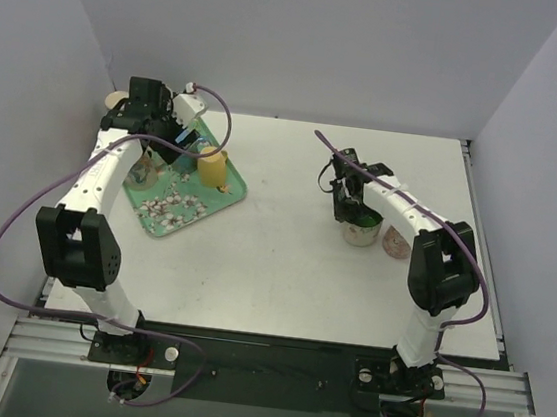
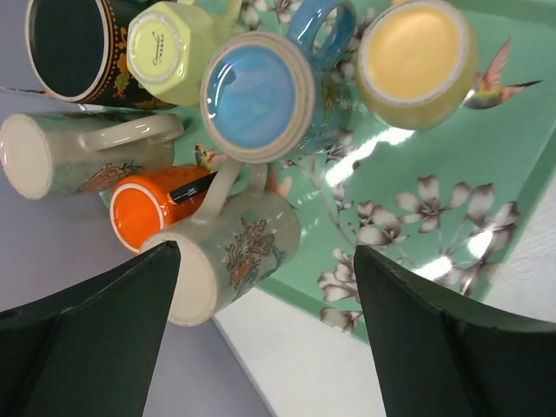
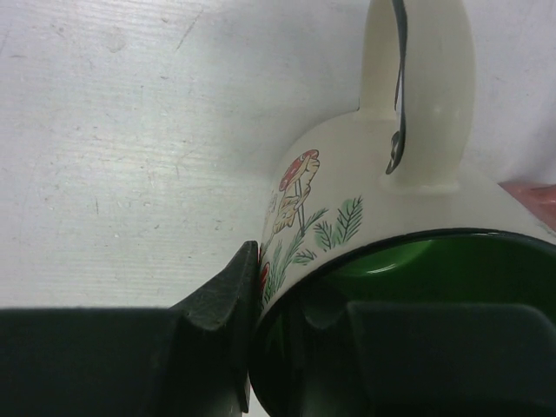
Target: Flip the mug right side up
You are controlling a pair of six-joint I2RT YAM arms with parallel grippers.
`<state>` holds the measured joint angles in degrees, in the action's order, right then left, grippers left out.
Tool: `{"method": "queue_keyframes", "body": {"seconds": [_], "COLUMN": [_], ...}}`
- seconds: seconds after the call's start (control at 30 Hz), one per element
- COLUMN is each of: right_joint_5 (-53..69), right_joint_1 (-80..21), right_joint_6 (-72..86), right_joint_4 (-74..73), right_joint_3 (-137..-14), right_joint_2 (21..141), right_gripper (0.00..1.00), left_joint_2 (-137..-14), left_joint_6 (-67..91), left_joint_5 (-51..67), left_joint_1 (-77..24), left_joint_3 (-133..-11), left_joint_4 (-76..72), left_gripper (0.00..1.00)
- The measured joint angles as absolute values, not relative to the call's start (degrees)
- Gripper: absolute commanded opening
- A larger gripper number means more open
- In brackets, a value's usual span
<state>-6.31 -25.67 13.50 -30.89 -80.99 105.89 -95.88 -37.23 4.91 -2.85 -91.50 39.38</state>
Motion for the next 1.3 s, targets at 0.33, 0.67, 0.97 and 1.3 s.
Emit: {"method": "queue_keyframes", "body": {"seconds": [0.33, 0.67, 0.97, 1.3], "right_joint_5": [-2.11, -3.75, -7.84, -8.56], "right_joint_1": [-24.40, -24.95, -26.46, -26.46], "right_joint_6": [13.37, 13.04, 14.09, 15.00], "right_joint_4": [-27.33, -27.29, -25.39, -24.64], "right_joint_3": [-78.50, -76.55, -71.46, -68.49], "right_joint_2": [106.41, 99.04, 84.86, 84.58], "right_gripper": [0.45, 0.62, 0.63, 0.63], "left_joint_2": [-111.53, -117.73, -124.66, -131.50], "left_joint_6": [-45.78, -50.41, -56.90, -57.67], "left_joint_5": [-3.99, -2.26, 0.19, -0.38], "left_joint_1": [-2.13, 1.23, 2.39, 2.24], "left_joint_3": [-106.08, -118.24, -125.21, -125.16], "left_joint_4": [45.71, 55.61, 65.06, 65.32], "left_gripper": [0.92, 0.82, 0.77, 0.72]}}
